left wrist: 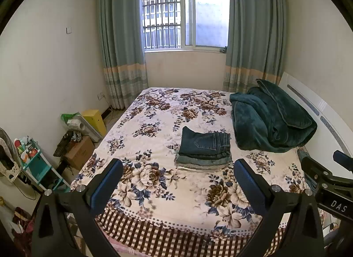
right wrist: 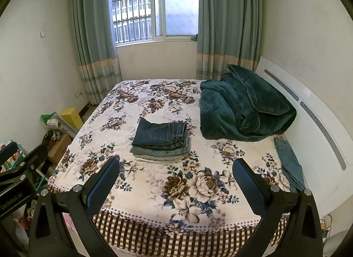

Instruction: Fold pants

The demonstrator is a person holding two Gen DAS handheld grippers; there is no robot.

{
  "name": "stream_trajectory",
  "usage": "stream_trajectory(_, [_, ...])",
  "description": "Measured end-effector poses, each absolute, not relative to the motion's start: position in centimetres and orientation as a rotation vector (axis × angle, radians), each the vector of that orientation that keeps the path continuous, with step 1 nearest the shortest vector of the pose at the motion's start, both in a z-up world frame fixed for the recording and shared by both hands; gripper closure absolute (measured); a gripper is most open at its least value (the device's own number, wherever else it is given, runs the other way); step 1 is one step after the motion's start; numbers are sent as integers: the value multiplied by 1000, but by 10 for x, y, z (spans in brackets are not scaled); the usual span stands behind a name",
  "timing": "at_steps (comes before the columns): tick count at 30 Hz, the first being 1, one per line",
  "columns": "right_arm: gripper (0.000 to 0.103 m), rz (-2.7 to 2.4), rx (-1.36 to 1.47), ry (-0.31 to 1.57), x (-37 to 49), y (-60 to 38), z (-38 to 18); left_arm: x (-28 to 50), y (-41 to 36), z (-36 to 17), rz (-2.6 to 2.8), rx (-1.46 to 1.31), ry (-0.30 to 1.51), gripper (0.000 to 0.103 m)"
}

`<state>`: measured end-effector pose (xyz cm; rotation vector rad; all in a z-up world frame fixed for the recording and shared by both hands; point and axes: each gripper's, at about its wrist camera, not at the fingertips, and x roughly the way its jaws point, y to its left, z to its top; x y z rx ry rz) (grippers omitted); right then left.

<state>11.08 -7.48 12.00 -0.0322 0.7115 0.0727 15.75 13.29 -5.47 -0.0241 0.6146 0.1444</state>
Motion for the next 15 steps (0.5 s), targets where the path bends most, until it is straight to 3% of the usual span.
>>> stream_trajectory(15, [0,69,-33,710,109,-73,118,160,135,-54,143,-23,608,1])
